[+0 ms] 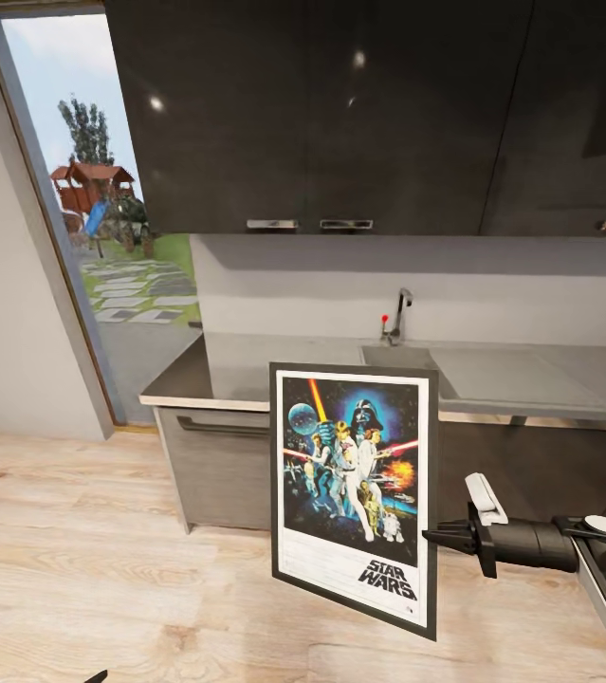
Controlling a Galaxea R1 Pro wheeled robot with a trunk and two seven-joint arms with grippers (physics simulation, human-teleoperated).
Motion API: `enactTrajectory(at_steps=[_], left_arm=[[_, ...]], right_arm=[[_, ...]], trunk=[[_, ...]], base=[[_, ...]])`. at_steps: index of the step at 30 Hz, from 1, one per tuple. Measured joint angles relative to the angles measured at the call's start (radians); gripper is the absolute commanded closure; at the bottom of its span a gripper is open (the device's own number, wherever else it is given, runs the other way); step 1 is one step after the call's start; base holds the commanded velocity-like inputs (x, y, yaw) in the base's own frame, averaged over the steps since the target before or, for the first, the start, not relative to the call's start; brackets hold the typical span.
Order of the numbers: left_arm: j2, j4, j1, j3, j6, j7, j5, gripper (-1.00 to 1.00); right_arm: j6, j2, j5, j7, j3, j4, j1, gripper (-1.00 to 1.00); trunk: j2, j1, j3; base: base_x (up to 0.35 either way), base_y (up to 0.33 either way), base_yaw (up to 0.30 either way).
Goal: Pick up the poster from the kitchen countertop and hang it on one of the wall nails in the kitchen.
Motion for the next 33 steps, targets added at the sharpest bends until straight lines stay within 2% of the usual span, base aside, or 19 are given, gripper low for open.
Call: enactTrajectory(at_steps=[33], left_arm=[[-0.001,0.0,0.0,0.0,0.0,0.0,0.0,-1.0]], right_arm=[[0.0,0.0,0.001,0.0,0.001,0.0,0.0,1.0]], trunk=[[0.232,-0.127,0.104]], base=[[0.0,0.0,0.0]])
